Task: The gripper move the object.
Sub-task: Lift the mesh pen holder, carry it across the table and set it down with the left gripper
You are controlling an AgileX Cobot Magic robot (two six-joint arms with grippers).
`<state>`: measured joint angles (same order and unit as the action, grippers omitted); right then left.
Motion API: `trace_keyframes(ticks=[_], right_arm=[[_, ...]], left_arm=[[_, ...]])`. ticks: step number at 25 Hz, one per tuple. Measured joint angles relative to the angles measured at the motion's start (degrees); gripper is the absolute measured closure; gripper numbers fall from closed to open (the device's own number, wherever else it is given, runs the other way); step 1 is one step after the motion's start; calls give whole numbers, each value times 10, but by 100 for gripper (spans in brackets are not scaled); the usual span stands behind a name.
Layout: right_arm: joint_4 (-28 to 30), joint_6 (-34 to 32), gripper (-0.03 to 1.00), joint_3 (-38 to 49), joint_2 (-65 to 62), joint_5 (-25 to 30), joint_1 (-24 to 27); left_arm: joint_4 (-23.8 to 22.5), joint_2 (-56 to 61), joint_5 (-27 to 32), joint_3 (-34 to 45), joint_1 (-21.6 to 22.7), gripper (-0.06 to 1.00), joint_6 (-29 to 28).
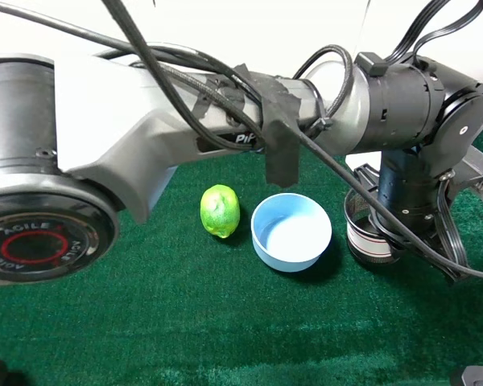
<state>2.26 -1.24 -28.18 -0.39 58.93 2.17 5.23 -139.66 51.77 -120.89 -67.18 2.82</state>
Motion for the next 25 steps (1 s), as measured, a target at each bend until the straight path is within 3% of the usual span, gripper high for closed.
trace_keyframes(ticks=[5,18,25], right_arm=[[0,0,28,0,0,0,0],[0,0,28,0,0,0,0],[0,0,28,0,0,0,0]], left_arm=[[4,0,-2,0,0,77,0],[11,0,-29,0,0,28,0],[11,3,-30,-1,0,21,0]])
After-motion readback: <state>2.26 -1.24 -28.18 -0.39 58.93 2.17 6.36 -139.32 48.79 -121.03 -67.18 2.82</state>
